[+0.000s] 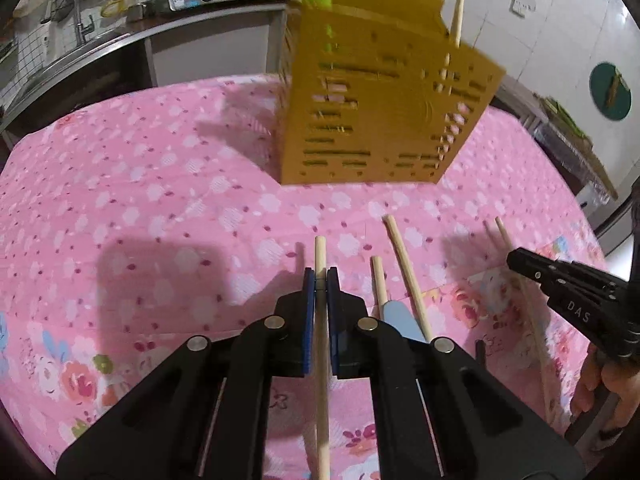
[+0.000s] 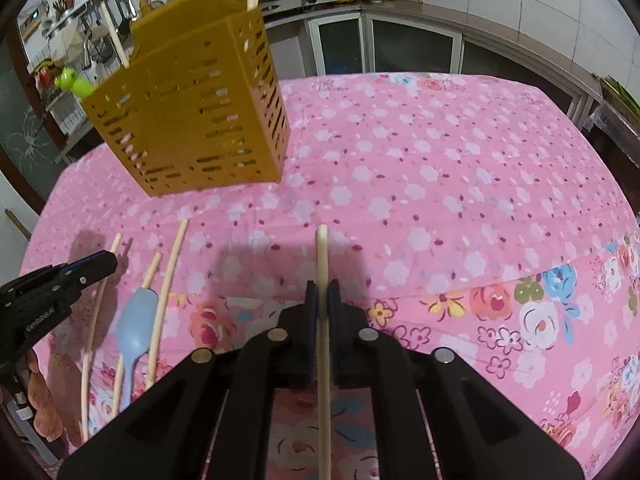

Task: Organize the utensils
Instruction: 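Close the left gripper on another wooden chopstick, then lift both chopsticks and carry them over the yellow holder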

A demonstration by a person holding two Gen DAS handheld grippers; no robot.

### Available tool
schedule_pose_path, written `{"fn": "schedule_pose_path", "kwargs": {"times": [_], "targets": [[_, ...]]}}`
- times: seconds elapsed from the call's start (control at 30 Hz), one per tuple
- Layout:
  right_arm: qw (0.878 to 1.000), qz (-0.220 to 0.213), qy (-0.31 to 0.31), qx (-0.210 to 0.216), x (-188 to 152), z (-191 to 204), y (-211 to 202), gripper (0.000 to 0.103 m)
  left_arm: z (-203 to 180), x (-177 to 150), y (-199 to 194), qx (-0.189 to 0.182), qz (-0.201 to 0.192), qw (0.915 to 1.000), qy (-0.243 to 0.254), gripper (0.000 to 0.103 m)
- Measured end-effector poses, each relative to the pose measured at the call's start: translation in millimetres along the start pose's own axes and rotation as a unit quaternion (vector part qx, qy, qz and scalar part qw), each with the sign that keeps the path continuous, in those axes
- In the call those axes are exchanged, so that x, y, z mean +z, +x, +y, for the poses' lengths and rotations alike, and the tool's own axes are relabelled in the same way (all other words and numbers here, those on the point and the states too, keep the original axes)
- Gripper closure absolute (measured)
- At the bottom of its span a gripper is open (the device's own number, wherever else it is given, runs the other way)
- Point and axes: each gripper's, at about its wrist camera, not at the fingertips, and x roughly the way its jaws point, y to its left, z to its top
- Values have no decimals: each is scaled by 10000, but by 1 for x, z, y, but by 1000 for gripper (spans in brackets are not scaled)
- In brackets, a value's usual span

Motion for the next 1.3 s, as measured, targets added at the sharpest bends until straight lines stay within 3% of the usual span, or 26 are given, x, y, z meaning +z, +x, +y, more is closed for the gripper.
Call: {"fn": "schedule_pose_path", "kwargs": {"times": [0.33,0.53,0.73,1.3], "targets": [[9977,-554,121,378,9,-4,-35,97,4,7,-50,-76,-731,9973,-73,98],[9915,-1155,46,596,13,-1,-61,97,-1,10,-70,1,-1173,9931,16,98],[9779,-1904,-25,870,16,0,-88,97,-5,12,-93,0,-1571,9876,47,98],[9448,-3013,-89,1285,29,4,-118,97,-21,34,-151,-4,-2388,9706,315,99]]}}
